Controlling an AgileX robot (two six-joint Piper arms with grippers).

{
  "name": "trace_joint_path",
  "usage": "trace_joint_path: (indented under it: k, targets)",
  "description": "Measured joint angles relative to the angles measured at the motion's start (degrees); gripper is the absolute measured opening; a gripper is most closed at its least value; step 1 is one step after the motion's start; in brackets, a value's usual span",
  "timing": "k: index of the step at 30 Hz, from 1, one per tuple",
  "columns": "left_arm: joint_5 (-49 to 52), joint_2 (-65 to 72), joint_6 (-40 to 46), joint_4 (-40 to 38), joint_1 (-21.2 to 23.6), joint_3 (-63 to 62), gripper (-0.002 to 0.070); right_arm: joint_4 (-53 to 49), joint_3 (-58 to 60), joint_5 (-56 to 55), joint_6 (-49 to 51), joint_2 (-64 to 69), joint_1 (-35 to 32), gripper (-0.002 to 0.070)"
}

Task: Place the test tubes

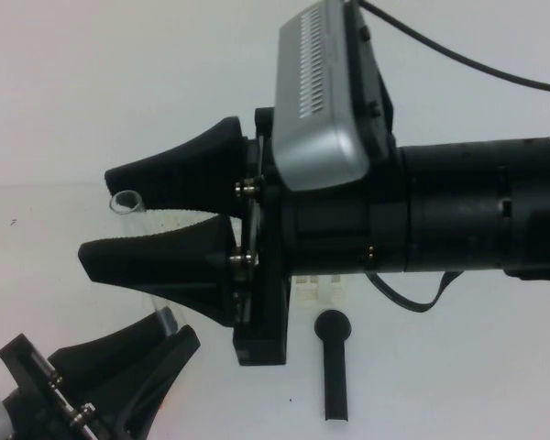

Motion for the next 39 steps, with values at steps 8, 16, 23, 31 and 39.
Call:
trace_joint_path:
  k: [8,16,23,31,39]
  targets:
    - [0.0,0.0,0.0,0.0,0.0,0.0,-0.0001,0.0,-0.1,0.0,0.0,0.4,0.1,0.0290]
    - [-1.7,0.0,0.0,-0.4,0.0,0.0,-0.0001,0.0,-0.2,-0.8,-0.7,0.4,0.1,0.0136]
    - [-2.4,0.0,-2.6,-0.4,0.0,0.0,0.0005,0.3,-0.3,-0.3,-0.9,0.4,0.1,0.0128]
    - [-1.3,0.0,-2.6,-2.8,0.0,0.0,0.0320,0.9,-0.3,-0.3,-1.2,0.4,0.1,0.0127]
    - [1.7,-0.1,-3.2,-2.4,0.0,0.0,0.0450,0.9,-0.3,-5.1,-3.7,0.4,0.1,0.0127]
